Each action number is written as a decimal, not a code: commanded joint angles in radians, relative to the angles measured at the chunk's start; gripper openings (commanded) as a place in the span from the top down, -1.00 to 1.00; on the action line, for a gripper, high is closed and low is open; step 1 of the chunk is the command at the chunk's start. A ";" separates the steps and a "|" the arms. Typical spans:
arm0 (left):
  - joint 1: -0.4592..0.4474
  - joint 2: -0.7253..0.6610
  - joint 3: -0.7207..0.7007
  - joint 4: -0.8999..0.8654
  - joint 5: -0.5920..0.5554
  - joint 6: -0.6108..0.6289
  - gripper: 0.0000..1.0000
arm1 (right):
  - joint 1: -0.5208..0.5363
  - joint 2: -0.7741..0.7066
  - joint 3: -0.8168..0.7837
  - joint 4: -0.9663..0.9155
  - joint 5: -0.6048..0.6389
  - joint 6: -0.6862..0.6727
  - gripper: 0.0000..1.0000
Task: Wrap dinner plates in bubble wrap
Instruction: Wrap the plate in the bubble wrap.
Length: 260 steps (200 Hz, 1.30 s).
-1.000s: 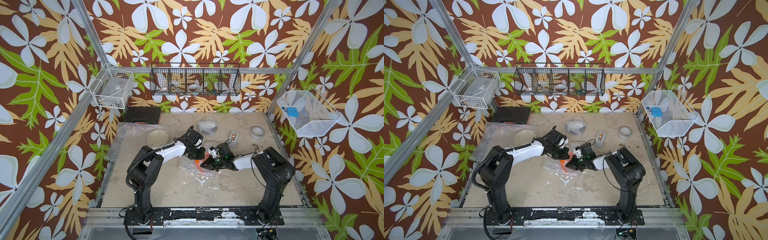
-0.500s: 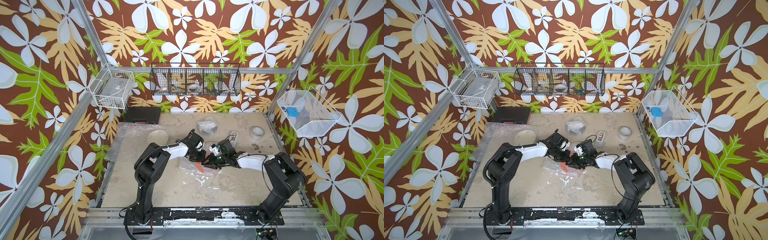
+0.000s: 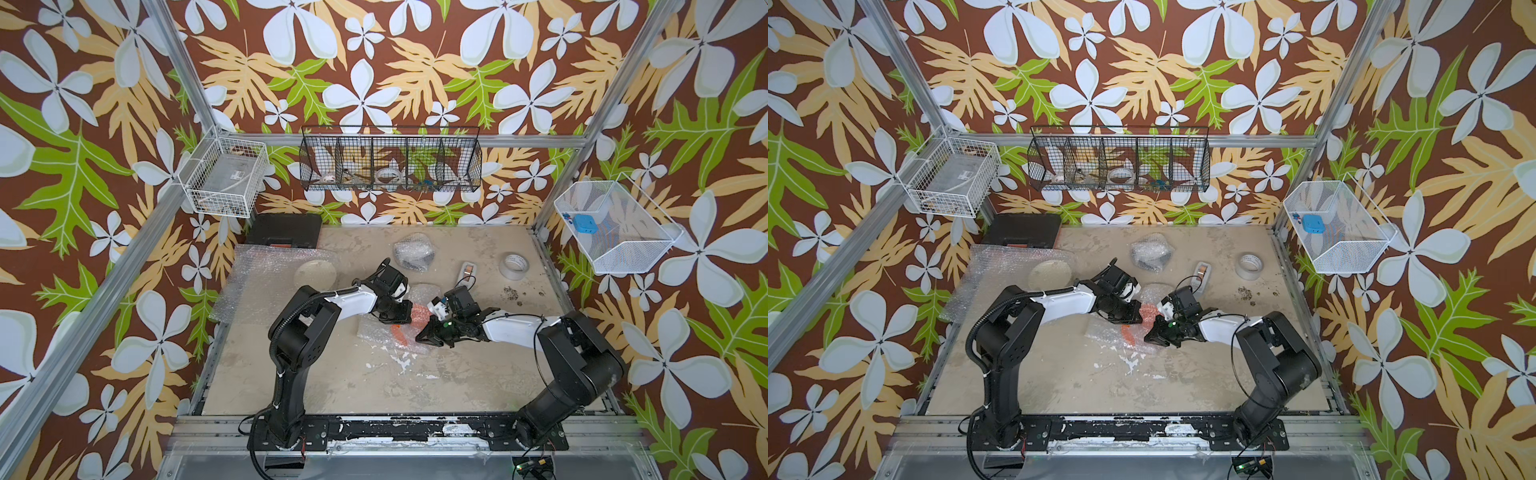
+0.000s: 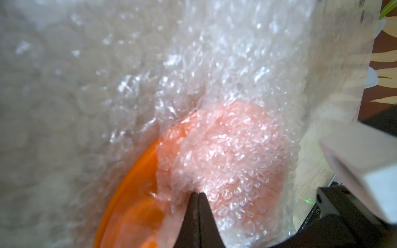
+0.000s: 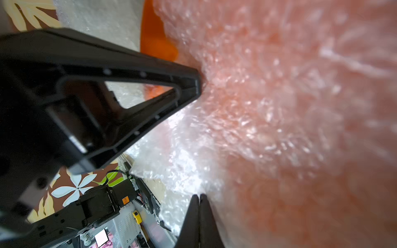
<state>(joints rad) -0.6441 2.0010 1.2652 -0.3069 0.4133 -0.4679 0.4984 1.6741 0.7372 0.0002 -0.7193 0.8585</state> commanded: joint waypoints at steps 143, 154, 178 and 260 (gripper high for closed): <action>-0.083 -0.037 -0.088 -0.142 -0.189 -0.028 0.94 | -0.014 0.009 -0.016 0.089 0.014 0.039 1.00; -0.083 -0.033 -0.114 -0.129 -0.178 -0.026 0.97 | -0.037 -0.016 0.007 0.054 0.015 0.008 0.89; -0.083 -0.041 -0.152 -0.113 -0.171 -0.027 1.00 | -0.122 -0.068 0.062 -0.021 0.017 -0.083 0.59; -0.083 -0.056 -0.168 -0.113 -0.148 -0.028 1.00 | -0.389 0.120 0.196 0.018 -0.095 -0.230 -0.26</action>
<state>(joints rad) -0.7250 1.9232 1.1152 -0.2707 0.3824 -0.5133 0.1165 1.7416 0.8845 -0.0177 -0.7498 0.6727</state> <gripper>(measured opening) 0.050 0.631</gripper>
